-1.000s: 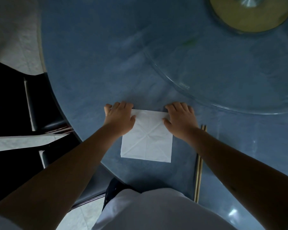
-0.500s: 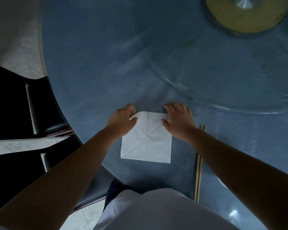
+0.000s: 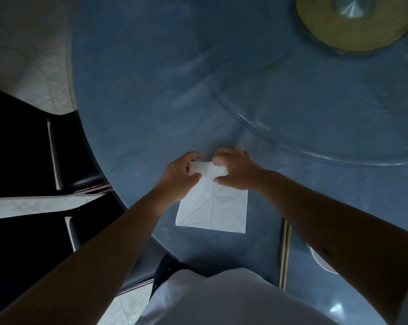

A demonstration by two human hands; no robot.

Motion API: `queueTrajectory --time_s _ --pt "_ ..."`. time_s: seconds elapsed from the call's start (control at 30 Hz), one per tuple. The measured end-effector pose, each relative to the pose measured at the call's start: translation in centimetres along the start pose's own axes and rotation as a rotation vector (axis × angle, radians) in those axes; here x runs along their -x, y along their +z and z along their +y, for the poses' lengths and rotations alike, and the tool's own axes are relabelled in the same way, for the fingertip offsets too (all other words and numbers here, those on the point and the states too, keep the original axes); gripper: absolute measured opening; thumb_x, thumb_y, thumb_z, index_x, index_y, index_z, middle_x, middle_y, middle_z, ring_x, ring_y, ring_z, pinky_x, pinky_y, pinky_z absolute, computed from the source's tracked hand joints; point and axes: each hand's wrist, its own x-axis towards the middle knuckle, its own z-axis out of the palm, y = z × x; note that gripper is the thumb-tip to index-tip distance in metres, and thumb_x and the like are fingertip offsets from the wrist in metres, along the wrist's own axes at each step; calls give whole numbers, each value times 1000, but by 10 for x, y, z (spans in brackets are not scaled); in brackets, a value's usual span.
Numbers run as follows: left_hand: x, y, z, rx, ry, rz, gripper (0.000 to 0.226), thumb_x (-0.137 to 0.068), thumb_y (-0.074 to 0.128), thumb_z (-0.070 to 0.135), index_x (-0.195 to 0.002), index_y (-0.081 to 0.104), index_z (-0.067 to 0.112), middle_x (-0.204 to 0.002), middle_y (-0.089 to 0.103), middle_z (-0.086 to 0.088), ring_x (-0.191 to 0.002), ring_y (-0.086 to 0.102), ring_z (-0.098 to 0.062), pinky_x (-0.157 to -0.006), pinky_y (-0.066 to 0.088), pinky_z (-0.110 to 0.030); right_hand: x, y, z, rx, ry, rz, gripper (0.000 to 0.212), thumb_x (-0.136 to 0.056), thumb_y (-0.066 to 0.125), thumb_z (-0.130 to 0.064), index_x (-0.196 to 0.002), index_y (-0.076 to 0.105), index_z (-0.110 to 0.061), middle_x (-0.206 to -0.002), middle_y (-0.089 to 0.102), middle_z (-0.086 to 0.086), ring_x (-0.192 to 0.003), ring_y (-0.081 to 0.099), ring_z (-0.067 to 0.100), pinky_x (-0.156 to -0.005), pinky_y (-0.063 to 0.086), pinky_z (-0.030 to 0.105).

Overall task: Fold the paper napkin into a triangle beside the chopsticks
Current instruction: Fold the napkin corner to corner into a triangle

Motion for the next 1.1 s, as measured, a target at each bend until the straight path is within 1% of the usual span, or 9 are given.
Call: queueTrajectory --time_s 0.1,0.2,0.33,0.43,0.63,0.73,0.8,0.93,1.1 --pt "10 0 5 52 84 6 49 -78 62 11 -117 56 40 -92 60 16 -79 59 2 -64 42 -4 3 -2 -3 -126 -4 2 25 -72 70 -35 -90 57 -24 -96 61 -6 -98 54 19 -79 37 31" --pt "17 0 6 70 120 -25 55 -79 63 11 -119 51 47 -96 62 16 -81 61 1 -67 43 -5 14 -7 0 -301 69 -64 23 -71 72 -31 -86 55 -31 -81 60 -13 -78 60 12 -58 39 21" --pt "21 5 1 132 52 -54 68 -77 70 14 -129 41 48 -108 59 15 -88 63 -4 -75 50 -15 27 -9 14 -153 79 -60 25 -78 69 -35 -97 68 -17 -91 67 1 -86 59 15 -65 36 23" --pt "25 9 -8 136 -57 -149 76 -72 78 26 -136 38 34 -108 59 19 -92 61 5 -77 48 -12 37 -11 20 -142 112 -48 23 -80 67 -35 -86 66 -13 -80 62 1 -83 60 20 -63 35 25" --pt "40 14 -10 45 -39 -209 15 -73 71 35 -87 67 37 -88 73 19 -87 67 0 -74 50 -18 62 -19 14 -159 127 38 28 -80 65 -36 -96 69 -13 -96 70 6 -93 61 19 -79 49 30" --pt "51 10 -3 79 -12 -153 12 -78 71 25 -80 70 37 -79 72 25 -74 66 6 -61 44 -6 76 -26 8 -142 110 67 27 -81 64 -36 -92 67 -12 -91 70 8 -91 62 21 -76 49 32" --pt "60 6 0 56 -6 -117 4 -75 71 32 -78 69 31 -72 71 20 -63 62 4 -54 43 -8 90 -29 4 -127 94 66 27 -82 63 -37 -94 67 -14 -91 70 7 -90 62 22 -74 48 30" --pt "85 -1 7 -34 59 -110 18 -72 64 45 -79 63 28 -62 63 11 -53 53 1 -50 44 -19 124 -29 -4 -129 45 126 20 -83 64 -33 -96 68 -17 -97 71 6 -92 59 13 -65 34 21" --pt "108 -7 13 -50 133 -161 34 -70 60 53 -84 63 22 -78 70 -3 -68 65 -15 -61 51 -31 154 -31 -14 -325 36 88 11 -82 68 -26 -85 66 -15 -83 70 -1 -81 62 8 -69 47 27"
